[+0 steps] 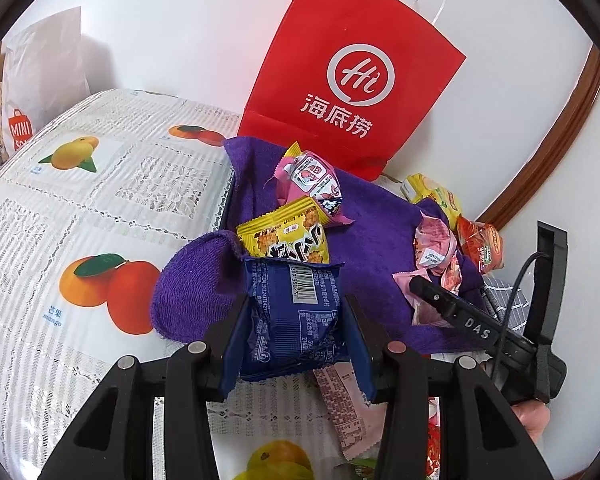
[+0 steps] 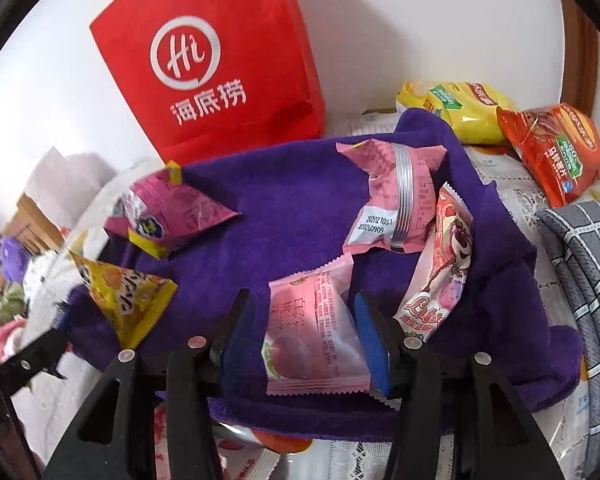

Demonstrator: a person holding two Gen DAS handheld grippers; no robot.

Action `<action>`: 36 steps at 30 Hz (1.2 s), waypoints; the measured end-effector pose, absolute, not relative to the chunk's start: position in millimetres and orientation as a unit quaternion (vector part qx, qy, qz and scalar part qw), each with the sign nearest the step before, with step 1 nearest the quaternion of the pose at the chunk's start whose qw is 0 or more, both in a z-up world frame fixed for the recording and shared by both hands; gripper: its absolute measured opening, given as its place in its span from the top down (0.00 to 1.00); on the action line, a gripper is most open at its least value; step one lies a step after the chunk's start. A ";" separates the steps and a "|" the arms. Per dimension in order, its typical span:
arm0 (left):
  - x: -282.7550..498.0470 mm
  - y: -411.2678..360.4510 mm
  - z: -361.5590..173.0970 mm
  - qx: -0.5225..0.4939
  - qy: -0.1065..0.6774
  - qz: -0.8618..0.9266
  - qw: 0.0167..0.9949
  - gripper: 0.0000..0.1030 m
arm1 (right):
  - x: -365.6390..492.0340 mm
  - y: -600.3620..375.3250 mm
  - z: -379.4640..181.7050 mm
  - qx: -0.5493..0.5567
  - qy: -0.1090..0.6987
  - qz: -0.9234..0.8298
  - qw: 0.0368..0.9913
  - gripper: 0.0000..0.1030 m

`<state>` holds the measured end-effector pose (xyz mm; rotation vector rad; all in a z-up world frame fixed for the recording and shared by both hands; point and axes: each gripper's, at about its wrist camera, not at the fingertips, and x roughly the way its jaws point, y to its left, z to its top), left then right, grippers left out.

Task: Organize snacks
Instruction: 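Hold the blue bag in the left gripper and lower it over the towel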

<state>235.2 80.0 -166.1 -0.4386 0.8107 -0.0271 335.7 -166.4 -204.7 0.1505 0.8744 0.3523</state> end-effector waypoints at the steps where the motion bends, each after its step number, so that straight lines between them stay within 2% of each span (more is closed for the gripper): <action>1: 234.9 80.2 -166.0 -0.213 0.391 -0.014 0.895 0.58 | 335.1 -168.5 -203.3 0.081 0.418 0.173 0.888 0.46; 4: 234.7 79.8 -165.2 -0.212 0.391 -0.017 0.895 0.58 | 334.1 -172.6 -200.2 0.103 0.413 0.188 0.885 0.40; 36: 231.9 78.9 -161.4 -0.209 0.371 -0.010 0.905 0.58 | 336.6 -187.4 -194.1 0.166 0.418 0.207 0.869 0.40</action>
